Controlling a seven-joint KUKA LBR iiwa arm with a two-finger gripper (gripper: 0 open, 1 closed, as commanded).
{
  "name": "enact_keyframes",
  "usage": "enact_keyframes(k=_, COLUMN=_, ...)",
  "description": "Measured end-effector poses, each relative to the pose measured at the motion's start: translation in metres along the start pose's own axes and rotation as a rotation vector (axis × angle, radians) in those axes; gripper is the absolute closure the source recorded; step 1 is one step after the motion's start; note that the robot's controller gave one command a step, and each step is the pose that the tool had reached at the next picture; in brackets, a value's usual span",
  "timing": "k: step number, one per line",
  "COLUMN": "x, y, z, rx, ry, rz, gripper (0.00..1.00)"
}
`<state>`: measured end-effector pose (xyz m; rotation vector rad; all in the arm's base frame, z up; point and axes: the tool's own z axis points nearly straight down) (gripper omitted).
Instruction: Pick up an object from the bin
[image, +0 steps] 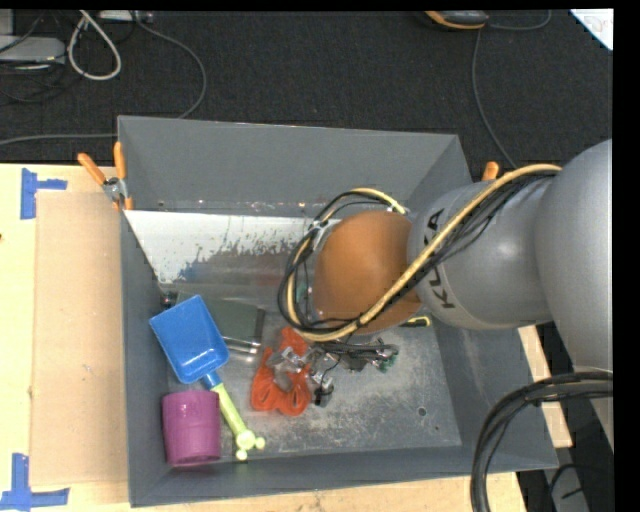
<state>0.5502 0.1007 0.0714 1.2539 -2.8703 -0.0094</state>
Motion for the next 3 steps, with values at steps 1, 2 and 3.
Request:
enact_keyframes(k=1, x=0.0, y=0.001, z=-0.023, rx=-0.002, ry=0.0, rz=0.003, gripper=1.0)
enact_keyframes(k=2, x=0.002, y=0.003, z=-0.056, rx=-0.008, ry=0.007, rz=0.005, gripper=1.0)
enact_keyframes(k=3, x=0.001, y=0.002, z=-0.096, rx=-0.003, ry=0.002, rz=0.006, gripper=1.0)
